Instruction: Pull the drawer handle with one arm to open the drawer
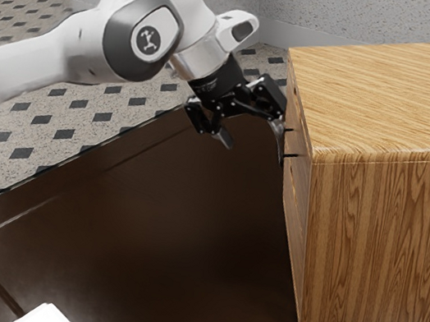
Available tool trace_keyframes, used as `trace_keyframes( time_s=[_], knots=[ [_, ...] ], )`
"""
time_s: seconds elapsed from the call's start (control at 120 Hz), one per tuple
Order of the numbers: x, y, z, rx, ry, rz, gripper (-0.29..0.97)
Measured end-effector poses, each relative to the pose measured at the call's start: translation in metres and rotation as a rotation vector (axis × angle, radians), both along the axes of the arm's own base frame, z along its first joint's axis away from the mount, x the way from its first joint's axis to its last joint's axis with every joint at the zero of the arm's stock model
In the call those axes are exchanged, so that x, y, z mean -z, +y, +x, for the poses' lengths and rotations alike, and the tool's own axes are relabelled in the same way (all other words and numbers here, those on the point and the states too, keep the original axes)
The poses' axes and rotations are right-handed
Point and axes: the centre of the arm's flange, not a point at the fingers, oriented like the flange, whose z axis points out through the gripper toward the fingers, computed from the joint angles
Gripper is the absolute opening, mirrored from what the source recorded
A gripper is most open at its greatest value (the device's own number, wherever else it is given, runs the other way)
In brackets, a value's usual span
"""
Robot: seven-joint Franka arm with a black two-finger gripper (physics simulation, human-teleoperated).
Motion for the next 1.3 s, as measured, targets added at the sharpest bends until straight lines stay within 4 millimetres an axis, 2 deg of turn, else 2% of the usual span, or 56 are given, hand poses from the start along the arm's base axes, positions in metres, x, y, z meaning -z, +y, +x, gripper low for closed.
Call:
trace_keyframes(
  time_s=[0.217,0.35,0.55,0.667,1.142,1.217,1.3],
  knots=[
    [0.003,-0.009,0.0,0.007,0.005,-0.013,0.68],
    [0.014,-0.011,0.002,0.007,0.022,-0.016,0.68],
    [0.028,-0.006,0.002,-0.003,0.051,-0.017,0.68],
    [0.029,0.003,-0.008,-0.02,0.061,-0.015,0.68],
    [0.022,0.057,-0.067,-0.118,0.084,-0.012,0.68],
    [0.021,0.073,-0.076,-0.148,0.088,-0.013,0.68],
    [0.021,0.103,-0.092,-0.201,0.095,-0.02,0.68]
  ],
)
